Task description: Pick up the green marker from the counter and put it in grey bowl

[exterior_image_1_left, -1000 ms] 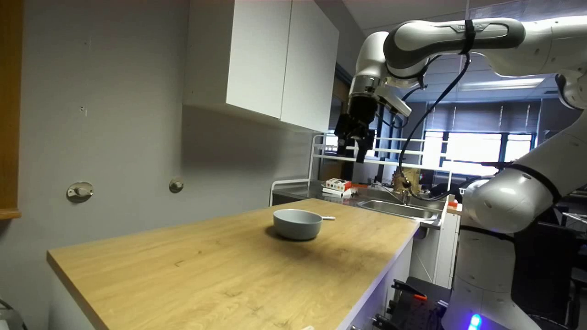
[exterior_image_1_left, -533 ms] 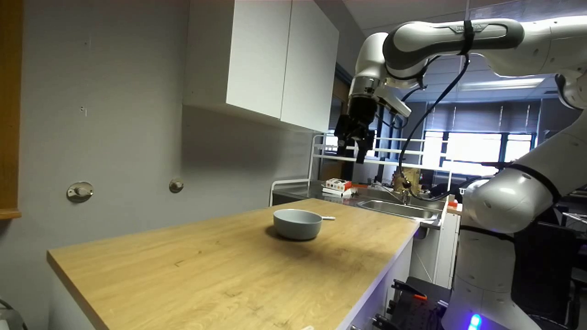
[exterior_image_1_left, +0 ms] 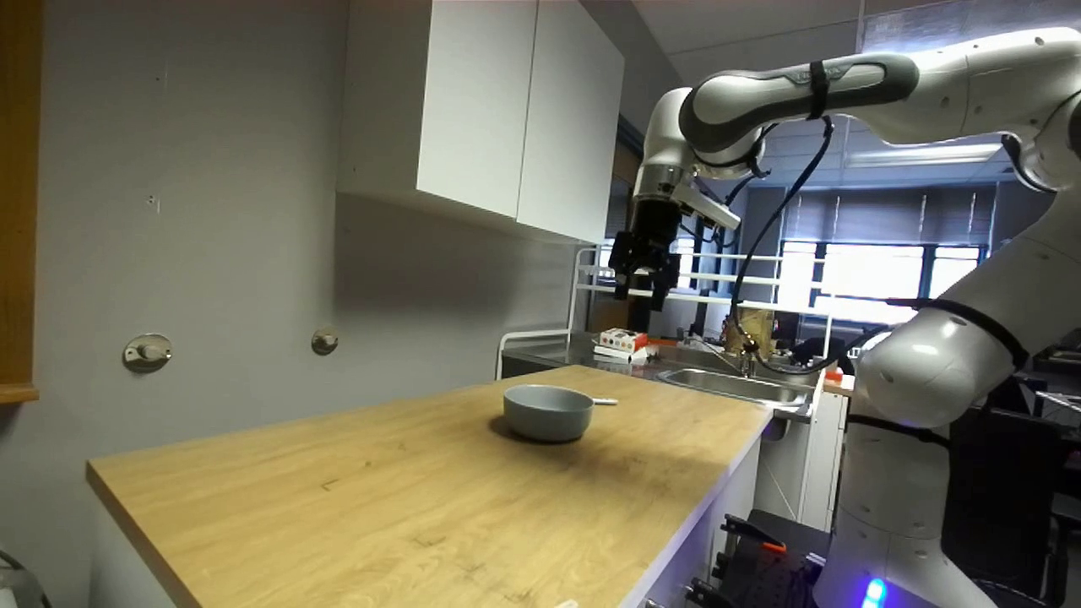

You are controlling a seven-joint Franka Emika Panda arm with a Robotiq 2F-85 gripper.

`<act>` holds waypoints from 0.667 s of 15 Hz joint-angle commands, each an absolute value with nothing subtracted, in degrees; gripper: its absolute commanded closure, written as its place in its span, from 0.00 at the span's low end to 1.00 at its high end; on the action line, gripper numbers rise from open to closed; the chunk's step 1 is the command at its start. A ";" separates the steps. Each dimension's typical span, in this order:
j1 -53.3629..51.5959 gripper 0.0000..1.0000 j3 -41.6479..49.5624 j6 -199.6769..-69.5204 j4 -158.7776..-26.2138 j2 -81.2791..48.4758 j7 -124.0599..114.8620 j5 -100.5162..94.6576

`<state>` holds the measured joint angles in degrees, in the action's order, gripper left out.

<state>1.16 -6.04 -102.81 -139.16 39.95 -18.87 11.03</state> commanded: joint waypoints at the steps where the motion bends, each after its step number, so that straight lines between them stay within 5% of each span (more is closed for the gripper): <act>1: 3.59 0.00 -2.45 -103.84 -136.32 34.53 -13.80 7.35; 10: 5.38 0.00 9.52 -105.02 -127.93 20.21 9.28 2.04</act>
<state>5.46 6.84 -106.36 -133.48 26.41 1.74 3.11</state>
